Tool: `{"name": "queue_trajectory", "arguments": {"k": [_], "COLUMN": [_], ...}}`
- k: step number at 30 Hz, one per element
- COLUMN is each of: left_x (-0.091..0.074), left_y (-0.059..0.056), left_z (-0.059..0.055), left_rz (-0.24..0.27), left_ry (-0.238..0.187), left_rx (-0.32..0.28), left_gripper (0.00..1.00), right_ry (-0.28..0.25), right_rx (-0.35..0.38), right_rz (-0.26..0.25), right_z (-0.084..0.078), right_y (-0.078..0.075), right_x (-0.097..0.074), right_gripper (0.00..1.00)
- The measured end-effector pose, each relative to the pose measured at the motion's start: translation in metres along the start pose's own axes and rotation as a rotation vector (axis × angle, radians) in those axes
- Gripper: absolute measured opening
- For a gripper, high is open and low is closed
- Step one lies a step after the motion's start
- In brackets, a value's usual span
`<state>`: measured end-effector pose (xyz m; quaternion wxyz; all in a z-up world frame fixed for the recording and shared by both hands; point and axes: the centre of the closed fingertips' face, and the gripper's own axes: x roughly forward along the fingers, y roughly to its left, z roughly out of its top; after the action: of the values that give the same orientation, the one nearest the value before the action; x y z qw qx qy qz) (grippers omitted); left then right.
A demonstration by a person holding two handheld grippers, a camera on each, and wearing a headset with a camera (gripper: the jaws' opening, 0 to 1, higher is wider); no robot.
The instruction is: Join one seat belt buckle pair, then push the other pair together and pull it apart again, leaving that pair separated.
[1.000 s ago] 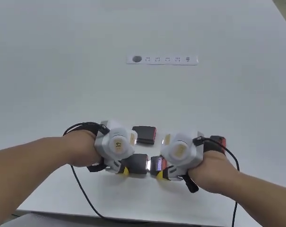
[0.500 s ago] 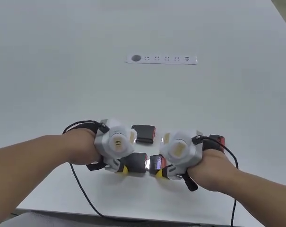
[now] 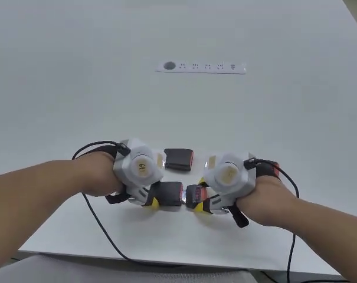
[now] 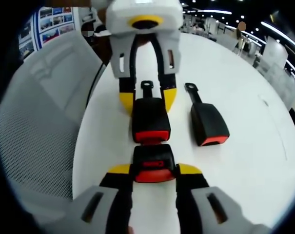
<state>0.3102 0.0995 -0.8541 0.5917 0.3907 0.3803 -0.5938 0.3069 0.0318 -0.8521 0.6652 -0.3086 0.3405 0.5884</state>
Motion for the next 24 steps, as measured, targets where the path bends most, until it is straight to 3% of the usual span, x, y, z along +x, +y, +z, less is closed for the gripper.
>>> {"name": "queue_trajectory", "arguments": {"k": [8,11,17,24], "left_x": [0.000,0.000,-0.004,-0.026], "left_y": [-0.001,-0.001,-0.002,0.008], "left_z": [0.002,0.001,0.001,0.017], "left_rz": [0.027,0.026,0.045,0.086], "left_ry": [0.010,0.032,0.047,-0.036], "left_rx": [-0.010,-0.018,-0.007,-0.065], "left_gripper": [0.34,0.34,0.35,0.40], "right_ry": [0.026,0.033,0.027,-0.029], "right_rx": [0.029,-0.011,-0.014,-0.010], "right_rz": [0.002,0.007,0.000,-0.016], "right_z": [-0.001,0.000,0.004,0.022], "right_y": [0.001,0.002,0.005,0.007], "right_x": [0.001,0.001,-0.003,-0.018], "right_gripper": [0.35,0.35,0.36,0.34]}}
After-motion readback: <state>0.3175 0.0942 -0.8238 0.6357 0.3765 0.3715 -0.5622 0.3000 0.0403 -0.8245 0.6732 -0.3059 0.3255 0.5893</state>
